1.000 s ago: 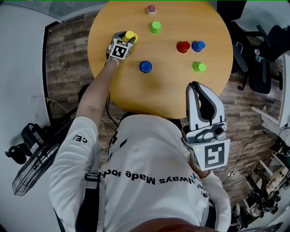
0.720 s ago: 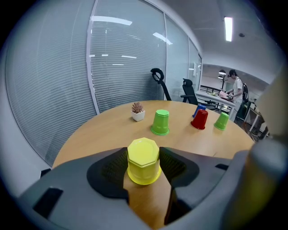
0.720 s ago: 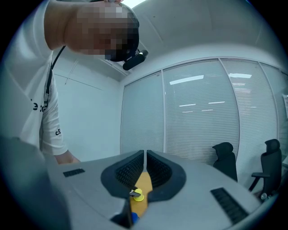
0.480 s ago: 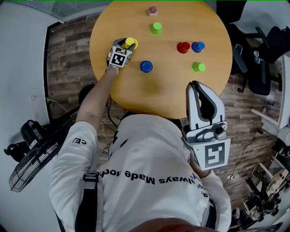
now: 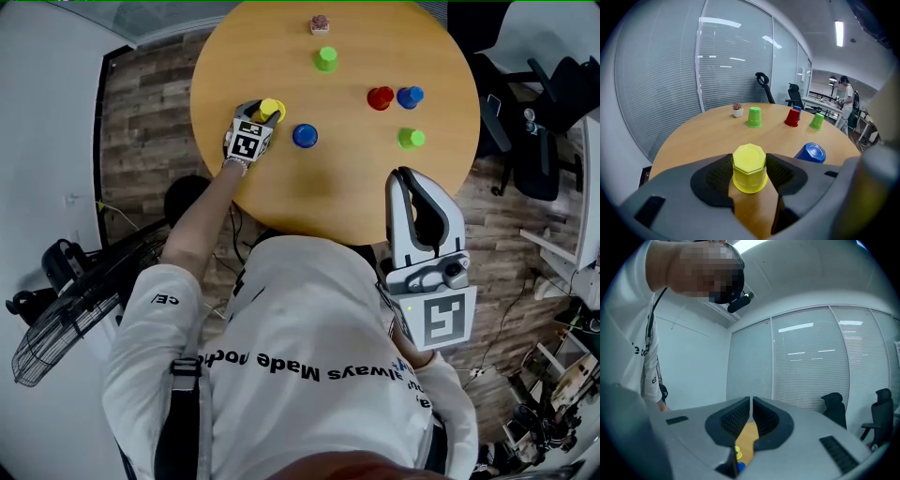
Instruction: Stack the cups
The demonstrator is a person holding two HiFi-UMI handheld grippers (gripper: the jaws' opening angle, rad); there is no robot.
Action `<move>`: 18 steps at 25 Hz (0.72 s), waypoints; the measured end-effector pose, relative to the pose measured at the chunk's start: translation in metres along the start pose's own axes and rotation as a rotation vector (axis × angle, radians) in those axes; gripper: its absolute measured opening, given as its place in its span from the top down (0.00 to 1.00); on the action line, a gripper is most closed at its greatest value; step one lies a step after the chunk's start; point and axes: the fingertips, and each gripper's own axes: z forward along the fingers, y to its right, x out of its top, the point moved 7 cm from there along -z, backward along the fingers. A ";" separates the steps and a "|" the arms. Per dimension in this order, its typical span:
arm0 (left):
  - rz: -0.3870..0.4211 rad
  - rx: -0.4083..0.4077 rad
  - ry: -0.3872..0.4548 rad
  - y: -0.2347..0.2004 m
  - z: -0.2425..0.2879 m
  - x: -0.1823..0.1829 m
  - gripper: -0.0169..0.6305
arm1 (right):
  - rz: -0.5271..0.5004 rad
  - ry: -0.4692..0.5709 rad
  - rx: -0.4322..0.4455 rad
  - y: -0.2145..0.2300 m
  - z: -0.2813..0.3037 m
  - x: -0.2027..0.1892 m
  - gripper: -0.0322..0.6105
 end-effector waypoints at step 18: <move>-0.002 -0.005 -0.012 0.050 -0.031 -0.026 0.60 | -0.003 0.023 -0.002 -0.002 -0.015 0.004 0.88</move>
